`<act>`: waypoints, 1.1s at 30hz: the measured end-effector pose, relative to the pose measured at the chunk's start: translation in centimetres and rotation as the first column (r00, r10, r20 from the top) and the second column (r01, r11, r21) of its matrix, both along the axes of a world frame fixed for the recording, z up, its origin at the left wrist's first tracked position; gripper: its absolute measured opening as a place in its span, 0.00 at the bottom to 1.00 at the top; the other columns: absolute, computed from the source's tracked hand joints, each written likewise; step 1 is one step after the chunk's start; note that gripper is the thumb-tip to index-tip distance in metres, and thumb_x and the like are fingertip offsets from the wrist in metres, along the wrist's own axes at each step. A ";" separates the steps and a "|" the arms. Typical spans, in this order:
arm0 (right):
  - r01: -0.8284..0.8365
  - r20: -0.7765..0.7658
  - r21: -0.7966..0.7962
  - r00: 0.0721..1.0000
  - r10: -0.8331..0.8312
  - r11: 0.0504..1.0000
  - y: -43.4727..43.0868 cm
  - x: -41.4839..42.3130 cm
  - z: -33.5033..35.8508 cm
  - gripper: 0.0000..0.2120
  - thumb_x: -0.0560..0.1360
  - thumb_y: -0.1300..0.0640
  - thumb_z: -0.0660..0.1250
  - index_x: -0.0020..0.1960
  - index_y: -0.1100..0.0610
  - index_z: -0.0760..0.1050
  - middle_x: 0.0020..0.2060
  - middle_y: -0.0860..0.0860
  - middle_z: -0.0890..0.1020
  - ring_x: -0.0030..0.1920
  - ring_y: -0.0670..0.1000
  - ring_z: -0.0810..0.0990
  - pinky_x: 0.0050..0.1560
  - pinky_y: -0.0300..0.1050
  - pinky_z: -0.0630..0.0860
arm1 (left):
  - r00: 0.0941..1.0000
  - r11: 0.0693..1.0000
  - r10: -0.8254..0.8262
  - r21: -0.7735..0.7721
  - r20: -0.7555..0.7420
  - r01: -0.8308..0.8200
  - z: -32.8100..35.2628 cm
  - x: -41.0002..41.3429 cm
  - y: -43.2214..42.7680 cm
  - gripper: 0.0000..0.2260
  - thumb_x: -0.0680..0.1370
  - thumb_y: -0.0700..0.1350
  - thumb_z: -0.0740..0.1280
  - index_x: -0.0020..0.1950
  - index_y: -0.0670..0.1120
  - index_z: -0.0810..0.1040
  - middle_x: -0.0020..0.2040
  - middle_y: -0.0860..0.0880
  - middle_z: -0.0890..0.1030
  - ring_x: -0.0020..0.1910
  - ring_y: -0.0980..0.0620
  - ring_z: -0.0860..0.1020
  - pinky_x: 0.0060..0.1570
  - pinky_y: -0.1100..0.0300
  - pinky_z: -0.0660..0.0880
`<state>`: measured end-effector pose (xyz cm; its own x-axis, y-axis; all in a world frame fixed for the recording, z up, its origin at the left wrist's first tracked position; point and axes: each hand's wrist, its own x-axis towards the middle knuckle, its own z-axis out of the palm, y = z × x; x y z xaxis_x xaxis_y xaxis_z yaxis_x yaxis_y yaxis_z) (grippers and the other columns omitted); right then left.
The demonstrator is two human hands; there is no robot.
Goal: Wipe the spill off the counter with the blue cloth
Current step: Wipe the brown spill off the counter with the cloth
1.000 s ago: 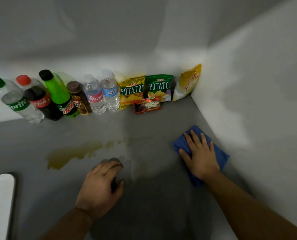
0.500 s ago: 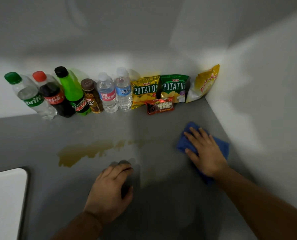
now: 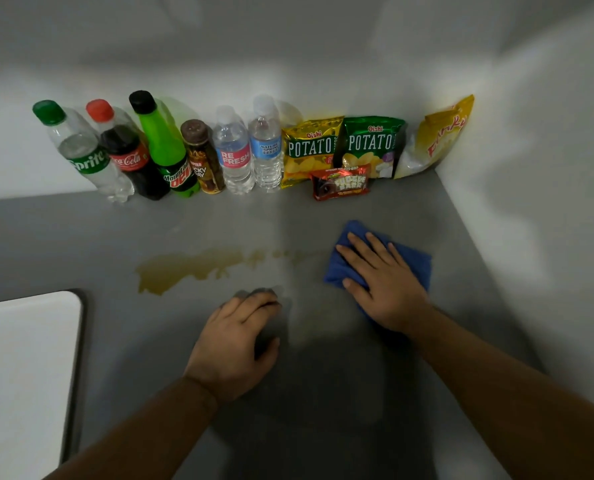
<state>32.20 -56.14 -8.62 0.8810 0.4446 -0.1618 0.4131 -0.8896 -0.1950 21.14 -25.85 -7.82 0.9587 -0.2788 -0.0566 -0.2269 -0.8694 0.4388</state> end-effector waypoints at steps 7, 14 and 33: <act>0.266 0.015 -0.079 0.964 -0.266 0.961 -2.6 3.8 -0.2 0.31 0.84 0.37 0.47 0.84 0.46 0.50 0.84 0.48 0.50 0.83 0.57 0.46 0.81 0.63 0.45 | 0.999 0.999 -0.038 0.004 0.016 0.038 0.0 0.2 0.3 0.23 0.78 0.58 0.64 0.72 0.52 0.73 0.73 0.53 0.73 0.69 0.46 0.73 0.68 0.47 0.72; 0.145 0.035 -0.026 0.989 -0.144 0.989 3.3 -2.0 -0.1 0.32 0.83 0.36 0.44 0.84 0.47 0.53 0.84 0.50 0.53 0.83 0.59 0.48 0.81 0.63 0.46 | 0.986 0.993 -0.115 -0.003 0.123 0.116 -0.2 -1.3 1.2 0.24 0.80 0.57 0.64 0.73 0.47 0.73 0.76 0.47 0.71 0.76 0.44 0.68 0.74 0.45 0.66; 0.039 0.011 0.071 0.999 -0.039 0.997 6.3 -12.7 -0.6 0.30 0.83 0.37 0.53 0.83 0.43 0.56 0.84 0.44 0.55 0.84 0.53 0.47 0.81 0.60 0.46 | 0.978 1.000 -0.016 -0.012 0.207 0.019 -1.4 -3.4 5.8 0.21 0.77 0.56 0.67 0.66 0.46 0.78 0.70 0.47 0.76 0.70 0.44 0.73 0.72 0.48 0.68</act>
<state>19.51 -49.88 -9.22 0.8996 0.4198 -0.1200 0.3812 -0.8892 -0.2531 17.69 -20.03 -9.17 0.9441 -0.2951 0.1468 -0.3295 -0.8587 0.3926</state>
